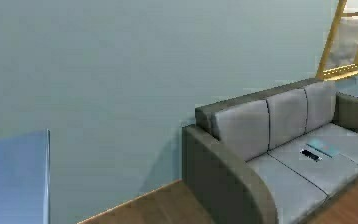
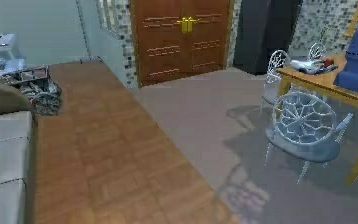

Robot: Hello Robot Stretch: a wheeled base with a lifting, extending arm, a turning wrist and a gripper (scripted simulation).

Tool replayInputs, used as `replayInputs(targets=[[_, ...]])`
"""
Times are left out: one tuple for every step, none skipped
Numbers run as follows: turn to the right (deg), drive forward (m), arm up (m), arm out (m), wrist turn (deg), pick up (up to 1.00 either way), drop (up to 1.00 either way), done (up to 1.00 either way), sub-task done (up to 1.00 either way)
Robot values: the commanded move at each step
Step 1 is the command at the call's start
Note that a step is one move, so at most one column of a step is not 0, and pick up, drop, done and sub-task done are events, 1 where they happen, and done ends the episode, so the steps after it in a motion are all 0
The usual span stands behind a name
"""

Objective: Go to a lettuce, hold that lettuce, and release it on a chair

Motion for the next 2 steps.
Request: replayInputs(targets=[[45.0,0.00,0.00,0.00,0.0,0.00,0.00,0.00,0.00],[45.0,0.00,0.00,0.00,0.0,0.00,0.00,0.00,0.00]])
